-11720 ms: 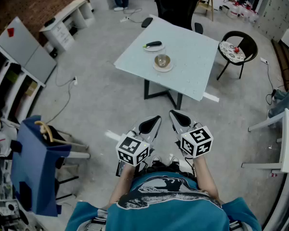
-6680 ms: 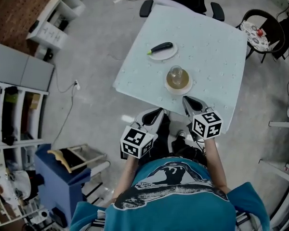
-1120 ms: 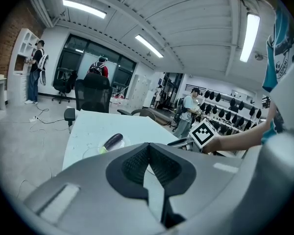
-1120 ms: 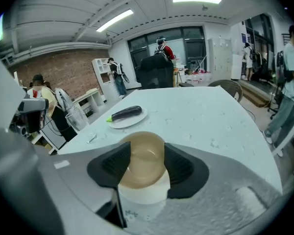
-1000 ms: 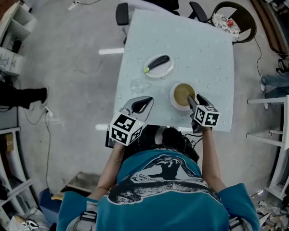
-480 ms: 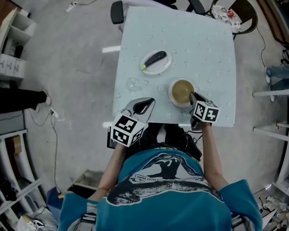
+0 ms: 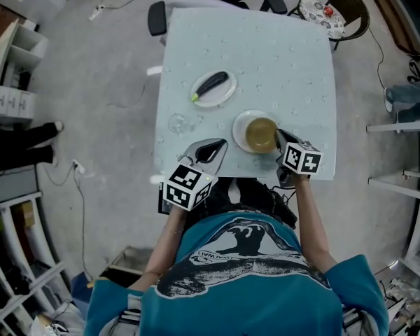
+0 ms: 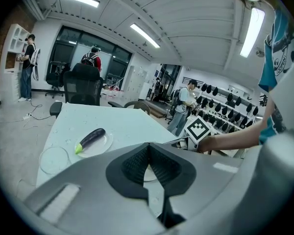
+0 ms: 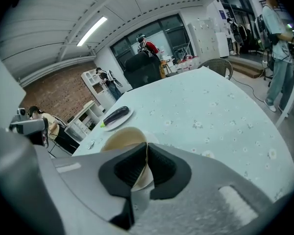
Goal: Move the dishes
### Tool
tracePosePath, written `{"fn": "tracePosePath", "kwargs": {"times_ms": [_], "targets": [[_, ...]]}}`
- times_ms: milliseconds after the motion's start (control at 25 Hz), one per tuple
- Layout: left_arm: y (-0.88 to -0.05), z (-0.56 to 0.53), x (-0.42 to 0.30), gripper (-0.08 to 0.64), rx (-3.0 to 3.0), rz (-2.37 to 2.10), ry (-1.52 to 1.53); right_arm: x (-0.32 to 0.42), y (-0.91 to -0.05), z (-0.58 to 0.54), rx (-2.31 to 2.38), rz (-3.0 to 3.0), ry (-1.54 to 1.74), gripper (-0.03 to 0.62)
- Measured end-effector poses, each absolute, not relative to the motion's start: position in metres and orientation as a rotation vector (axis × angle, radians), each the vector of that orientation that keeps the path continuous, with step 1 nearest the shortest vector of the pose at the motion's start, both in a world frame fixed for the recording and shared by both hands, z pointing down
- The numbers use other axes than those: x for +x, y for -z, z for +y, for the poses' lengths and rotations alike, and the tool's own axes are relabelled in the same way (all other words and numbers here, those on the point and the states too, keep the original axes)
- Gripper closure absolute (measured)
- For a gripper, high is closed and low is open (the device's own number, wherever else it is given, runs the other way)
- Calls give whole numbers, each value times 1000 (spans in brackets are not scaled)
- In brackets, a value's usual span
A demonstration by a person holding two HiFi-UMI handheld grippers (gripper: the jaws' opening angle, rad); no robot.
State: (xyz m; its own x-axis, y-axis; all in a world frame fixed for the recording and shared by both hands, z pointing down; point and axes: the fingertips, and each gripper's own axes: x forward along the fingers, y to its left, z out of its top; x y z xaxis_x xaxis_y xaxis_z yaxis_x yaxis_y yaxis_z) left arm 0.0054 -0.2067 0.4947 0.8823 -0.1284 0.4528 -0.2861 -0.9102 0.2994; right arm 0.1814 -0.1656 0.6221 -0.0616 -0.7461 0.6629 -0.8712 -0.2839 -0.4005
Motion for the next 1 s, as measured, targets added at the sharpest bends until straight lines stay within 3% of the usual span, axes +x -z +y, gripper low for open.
{"fn": "tracePosePath", "kwargs": {"times_ms": [1000], "targets": [[-504,-192,64,546,2673,-368,-695,367,-611,-228,2191,-1665,-1161,577]]}}
